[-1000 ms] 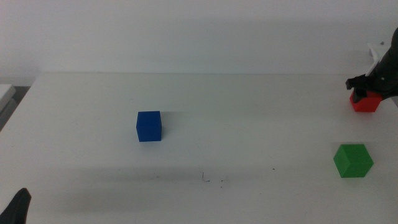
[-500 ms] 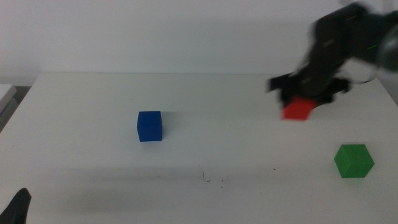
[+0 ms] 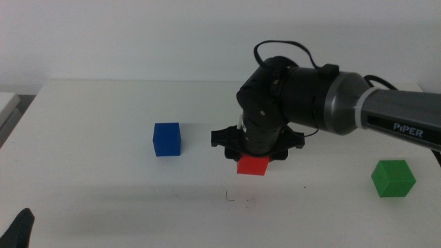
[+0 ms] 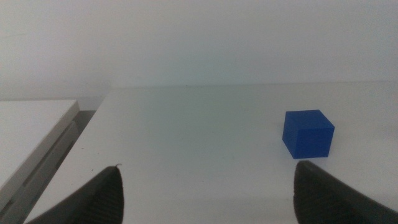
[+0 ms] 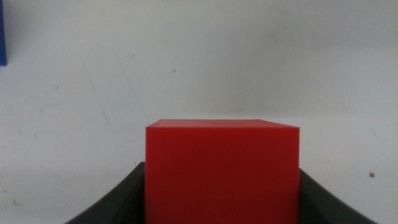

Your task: Stack red cubes first, then green, then blue cubes in a specific spot.

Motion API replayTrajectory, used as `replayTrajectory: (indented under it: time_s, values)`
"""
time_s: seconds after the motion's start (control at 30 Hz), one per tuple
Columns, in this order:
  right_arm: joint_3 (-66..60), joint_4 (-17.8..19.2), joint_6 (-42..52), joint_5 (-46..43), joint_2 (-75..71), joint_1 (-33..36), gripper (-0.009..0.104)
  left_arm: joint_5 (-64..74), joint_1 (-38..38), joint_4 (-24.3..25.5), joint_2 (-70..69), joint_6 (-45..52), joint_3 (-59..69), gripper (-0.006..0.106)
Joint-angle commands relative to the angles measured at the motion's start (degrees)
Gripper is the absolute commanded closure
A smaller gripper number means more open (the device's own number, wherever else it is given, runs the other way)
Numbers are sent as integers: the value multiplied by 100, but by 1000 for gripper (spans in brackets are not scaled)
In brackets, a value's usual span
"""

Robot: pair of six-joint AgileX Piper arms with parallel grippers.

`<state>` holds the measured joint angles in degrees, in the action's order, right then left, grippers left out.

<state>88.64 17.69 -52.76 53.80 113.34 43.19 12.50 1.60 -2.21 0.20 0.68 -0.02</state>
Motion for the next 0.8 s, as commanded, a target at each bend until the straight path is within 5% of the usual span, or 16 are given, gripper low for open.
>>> replayTrajectory:
  time_s: [0.0, 0.23, 0.77]
  values:
    - [-17, 40, -154, 64, -3, 45, 94, -72, -15, -20, -20, -1, 2, 7]
    - [-17, 408, -678, 25, 206, 377, 94, -72, -15, -20, -20, -1, 2, 7]
    - [-17, 264, -726, -286, 858, 462, 94, -72, -15, -20, -20, -1, 2, 7]
